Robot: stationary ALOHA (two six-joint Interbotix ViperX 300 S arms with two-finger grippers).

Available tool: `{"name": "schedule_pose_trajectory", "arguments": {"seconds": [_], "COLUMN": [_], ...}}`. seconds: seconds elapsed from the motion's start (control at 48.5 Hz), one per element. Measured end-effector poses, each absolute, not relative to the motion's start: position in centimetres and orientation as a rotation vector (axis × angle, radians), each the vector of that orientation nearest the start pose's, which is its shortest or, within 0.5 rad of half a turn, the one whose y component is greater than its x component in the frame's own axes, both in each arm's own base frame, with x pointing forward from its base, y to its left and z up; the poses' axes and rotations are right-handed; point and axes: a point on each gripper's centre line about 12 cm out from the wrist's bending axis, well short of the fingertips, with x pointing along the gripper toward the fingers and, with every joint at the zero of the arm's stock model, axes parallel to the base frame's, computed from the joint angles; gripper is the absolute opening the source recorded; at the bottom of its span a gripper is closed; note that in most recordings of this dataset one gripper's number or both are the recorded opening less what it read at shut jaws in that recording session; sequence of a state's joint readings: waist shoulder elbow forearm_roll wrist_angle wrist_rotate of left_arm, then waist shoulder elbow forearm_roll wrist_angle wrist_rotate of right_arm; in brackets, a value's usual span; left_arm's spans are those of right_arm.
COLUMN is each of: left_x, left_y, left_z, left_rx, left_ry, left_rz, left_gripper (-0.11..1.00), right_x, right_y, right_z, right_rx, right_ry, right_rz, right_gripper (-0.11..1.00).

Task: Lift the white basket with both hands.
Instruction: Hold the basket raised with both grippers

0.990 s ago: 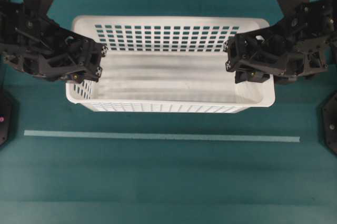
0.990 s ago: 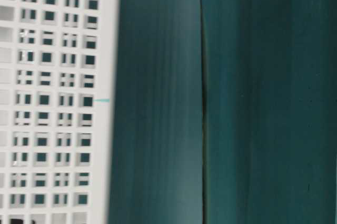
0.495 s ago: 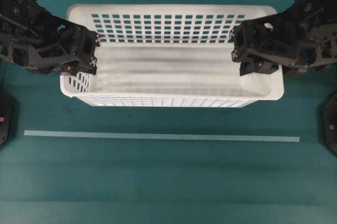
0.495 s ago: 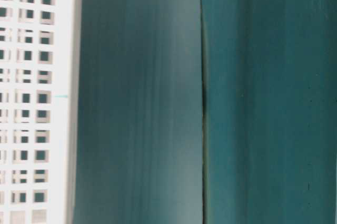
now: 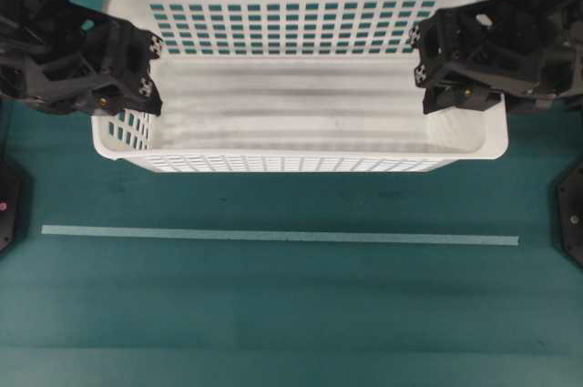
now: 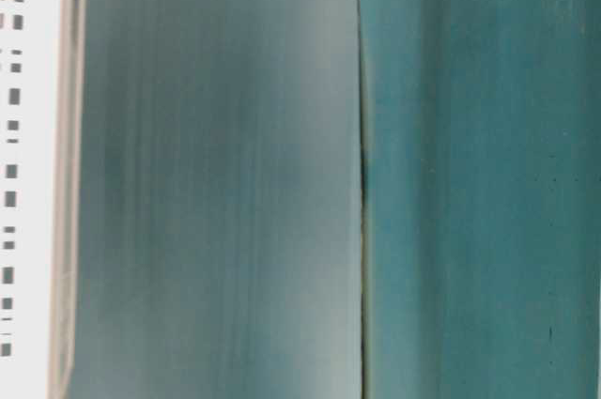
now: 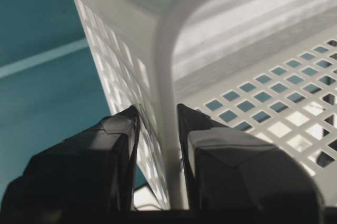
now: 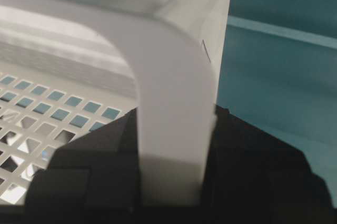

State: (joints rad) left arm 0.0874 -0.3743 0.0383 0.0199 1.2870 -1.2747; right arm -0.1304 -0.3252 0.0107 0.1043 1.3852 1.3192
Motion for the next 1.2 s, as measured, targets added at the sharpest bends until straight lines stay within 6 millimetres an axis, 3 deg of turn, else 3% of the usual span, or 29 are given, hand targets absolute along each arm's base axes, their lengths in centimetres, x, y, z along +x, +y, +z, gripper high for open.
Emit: {"name": "schedule_pose_trajectory", "arguments": {"seconds": [0.289, 0.99, 1.197], "left_x": [29.6, 29.5, 29.8], "left_y": [2.7, 2.8, 2.7], "left_z": [43.9, 43.9, 42.9], "left_rx": [-1.199, -1.200, -1.192], "left_ry": [0.746, 0.747, 0.772], "left_rz": [0.677, 0.679, 0.694], "left_gripper": [0.21, 0.21, 0.21], "right_x": [29.7, 29.7, 29.8], "right_y": [-2.7, -2.6, -2.6], "right_z": [43.5, 43.4, 42.5], "right_rx": [1.306, 1.304, 1.299], "right_ry": [0.874, 0.879, 0.897], "right_rz": [-0.736, -0.735, -0.750], "right_gripper": [0.18, 0.18, 0.18]}}
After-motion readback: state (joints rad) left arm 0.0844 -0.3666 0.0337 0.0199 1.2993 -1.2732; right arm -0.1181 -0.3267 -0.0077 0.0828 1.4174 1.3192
